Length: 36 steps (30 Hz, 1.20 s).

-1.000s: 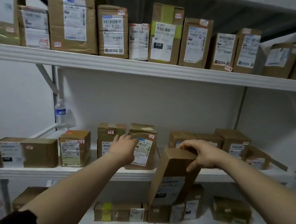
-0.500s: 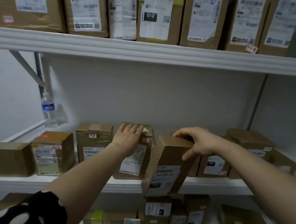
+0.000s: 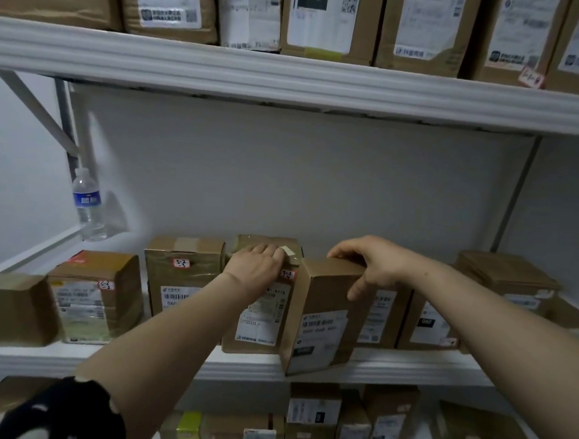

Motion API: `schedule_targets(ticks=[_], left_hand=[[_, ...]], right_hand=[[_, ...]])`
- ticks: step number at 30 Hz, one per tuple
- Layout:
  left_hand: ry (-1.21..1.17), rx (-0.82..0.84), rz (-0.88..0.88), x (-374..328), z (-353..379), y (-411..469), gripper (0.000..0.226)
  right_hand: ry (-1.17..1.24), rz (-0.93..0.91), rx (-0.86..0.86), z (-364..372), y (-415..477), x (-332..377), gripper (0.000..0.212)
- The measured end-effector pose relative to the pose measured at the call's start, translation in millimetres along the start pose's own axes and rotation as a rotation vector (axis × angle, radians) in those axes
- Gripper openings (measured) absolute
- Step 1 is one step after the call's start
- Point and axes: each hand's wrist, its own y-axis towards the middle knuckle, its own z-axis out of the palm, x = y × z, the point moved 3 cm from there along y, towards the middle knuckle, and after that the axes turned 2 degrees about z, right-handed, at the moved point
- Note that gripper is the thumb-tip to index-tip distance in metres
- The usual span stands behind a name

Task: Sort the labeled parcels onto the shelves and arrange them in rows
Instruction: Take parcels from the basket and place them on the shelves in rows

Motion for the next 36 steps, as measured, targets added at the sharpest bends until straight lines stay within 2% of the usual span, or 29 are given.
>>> schedule_targets(ticks=[10,23,29,36], left_hand=[[0.053,0.015,-0.041,11,2,-5,0.057],[0.050,0.045,-0.095,26,2,-10,0.058],[0.051,0.050,-0.105,34,-1,-14,0.050],[0.059,0.056,-0.102,30,2,-12,0.055]], right_hand=[[-0.052,0.050,-0.015,1,24,-1,0.073],[-0.056,0.004,0.033,7,52,3,0.072],[-0.088,0.021,-0.007,10,65,-5,0.073],[-0.161,0.020,-0.061,14,80,-5,0.075]])
